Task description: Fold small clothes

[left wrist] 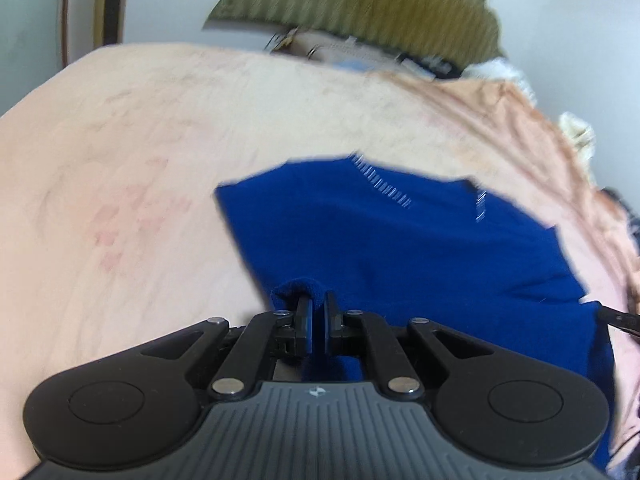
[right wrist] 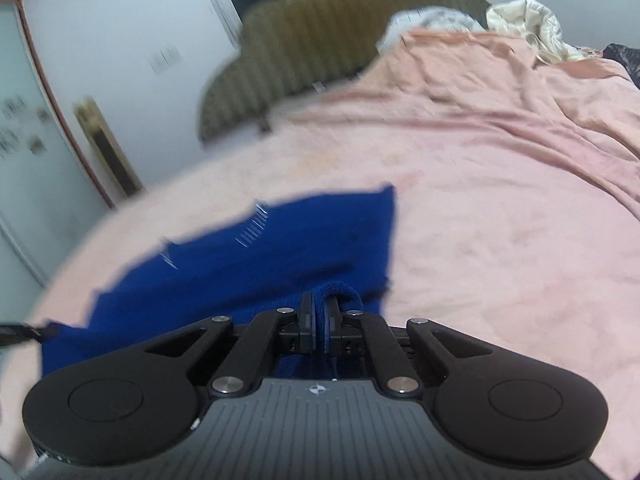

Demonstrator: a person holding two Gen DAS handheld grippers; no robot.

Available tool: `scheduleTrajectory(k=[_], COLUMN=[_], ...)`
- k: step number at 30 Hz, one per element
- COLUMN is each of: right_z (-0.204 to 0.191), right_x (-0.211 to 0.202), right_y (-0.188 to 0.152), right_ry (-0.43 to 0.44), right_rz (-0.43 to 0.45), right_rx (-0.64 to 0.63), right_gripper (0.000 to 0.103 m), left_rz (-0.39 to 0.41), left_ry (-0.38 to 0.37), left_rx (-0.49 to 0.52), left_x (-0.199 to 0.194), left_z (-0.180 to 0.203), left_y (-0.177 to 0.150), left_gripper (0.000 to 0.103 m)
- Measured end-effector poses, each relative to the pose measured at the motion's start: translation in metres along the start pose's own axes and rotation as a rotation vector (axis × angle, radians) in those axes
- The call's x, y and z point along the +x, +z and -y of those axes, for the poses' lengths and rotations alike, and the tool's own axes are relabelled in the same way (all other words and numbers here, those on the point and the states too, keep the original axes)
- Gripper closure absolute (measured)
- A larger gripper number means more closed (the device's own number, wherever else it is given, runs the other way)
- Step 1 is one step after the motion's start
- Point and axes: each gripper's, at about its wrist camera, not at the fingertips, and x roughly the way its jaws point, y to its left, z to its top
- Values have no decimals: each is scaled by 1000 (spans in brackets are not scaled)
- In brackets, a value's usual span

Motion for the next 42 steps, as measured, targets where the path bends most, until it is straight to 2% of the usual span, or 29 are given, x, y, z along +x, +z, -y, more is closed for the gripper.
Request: scheduleTrajectory(k=[2, 3, 4, 5, 6, 7, 9, 10, 13, 16, 22, 25, 26, 27, 29, 33, 42], right_z=[6, 7, 7, 9, 12, 15, 22, 24, 26, 19, 6, -4, -9, -15, -21, -30, -49], right_x=[7, 5, -2, -8, -16, -24, -35, -40, -54, -65, -80, -87, -89, -91, -90, -101, -195], right_y=[-9, -14, -21, -25, -31, -37, -48, -54, -72, -86, -104, -116, -120, -123, -125, -117, -75], right_ry=[-63, -78, -79, -70, -49, -31, 1, 13, 37, 65, 139, 195, 205, 201, 174, 190, 344], right_rz=[-36, -44, -41, -40, -41, -44, -63, -79, -106, -118, -166, -200, -207, -203, -207, -146, 72], right_rx=[2, -7, -10, -4, 9, 30, 77, 98, 131, 126, 131, 112, 97, 70, 51, 37, -81], right_gripper=[84, 79, 68, 63, 57, 56, 57, 57, 56, 56, 55, 56, 62, 72, 92, 92, 92], left_rz=[-22, -25, -28, -34, -46, -58, -67, -67, -95, -133, -142, -124, -119, -136, -164, -68, 190], left_ry=[-18, -31, -38, -38, -37, -37, -34, -34, -54, -114, -216, -238, -230, -234, -268, -279, -452], left_rx=[-17, -17, -15, -14, -11, -5, 5, 11, 32, 27, 63, 69, 79, 77, 23, 71, 100], left_x=[-3, -7, -11, -15, -19, -23, -31, -36, -48, -56, -74, -77, -76, -73, -70, -101, -217], left_z=[-3, -5, -6, -7, -8, -7, -6, -5, -1, -2, 3, 8, 11, 13, 10, 12, 5], left_y=[-7, -11, -16, -22, -28, -35, -50, -58, -80, -101, -132, -140, -140, -139, -137, -130, -103], left_gripper=[95, 95, 94, 90, 81, 75, 52, 49, 48, 48, 47, 49, 64, 90, 93, 94, 94])
